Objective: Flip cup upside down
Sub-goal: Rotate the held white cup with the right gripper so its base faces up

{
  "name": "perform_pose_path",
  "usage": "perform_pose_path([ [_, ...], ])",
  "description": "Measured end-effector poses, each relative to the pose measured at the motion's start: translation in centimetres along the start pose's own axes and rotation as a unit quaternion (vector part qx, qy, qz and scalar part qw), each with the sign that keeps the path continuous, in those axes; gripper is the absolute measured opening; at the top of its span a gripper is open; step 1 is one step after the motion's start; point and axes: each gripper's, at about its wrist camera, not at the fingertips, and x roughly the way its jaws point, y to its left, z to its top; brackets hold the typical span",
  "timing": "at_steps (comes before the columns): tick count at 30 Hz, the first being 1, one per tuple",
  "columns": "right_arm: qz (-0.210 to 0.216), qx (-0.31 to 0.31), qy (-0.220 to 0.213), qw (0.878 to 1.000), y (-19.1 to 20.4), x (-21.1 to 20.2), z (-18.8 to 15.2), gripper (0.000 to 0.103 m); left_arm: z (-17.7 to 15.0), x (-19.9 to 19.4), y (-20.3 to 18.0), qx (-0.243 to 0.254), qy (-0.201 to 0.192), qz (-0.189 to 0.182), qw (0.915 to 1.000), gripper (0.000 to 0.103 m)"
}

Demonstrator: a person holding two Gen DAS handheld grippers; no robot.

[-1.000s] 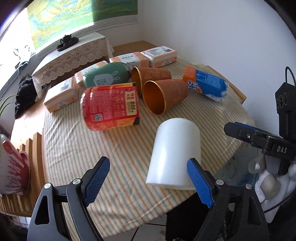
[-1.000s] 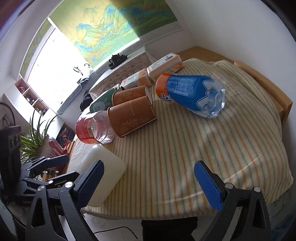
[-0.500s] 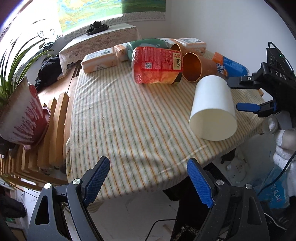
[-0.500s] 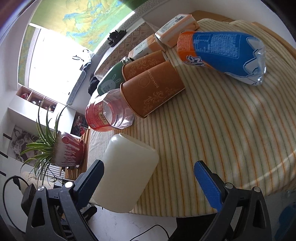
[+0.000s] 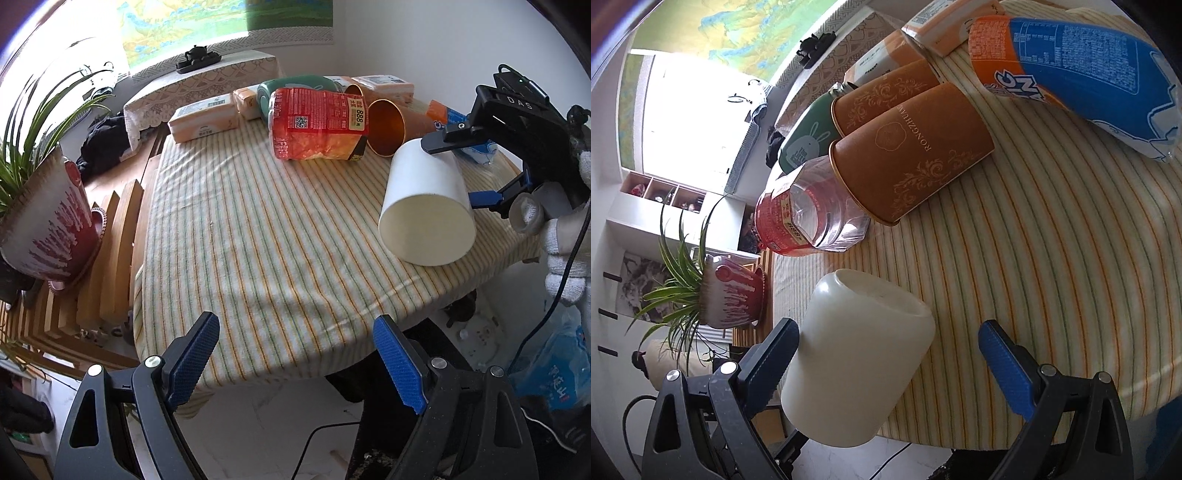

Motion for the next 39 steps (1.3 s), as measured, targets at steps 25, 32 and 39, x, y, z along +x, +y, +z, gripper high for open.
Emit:
perform_pose_path([
  [25,0.004,-0.01,0.021,1.0,0.9,0.9,0.5,0.076,0.0,0.9,0.8,-0.029,-0.003,-0.014,0.9995,0.088],
  [32,-0.005,-0.039,0.006,0.999,1.8,0.6,0.3,0.076,0.1,0.8,1.0,-0.046,-0.013,-0.023,0.9986,0.088],
  [39,-0.029,-0.106,-0.042,0.993,3.6,-0.4,-0.2,0.076,0.5,0.8,0.7,-0.061,-0.029,-0.031,0.9972,0.088],
])
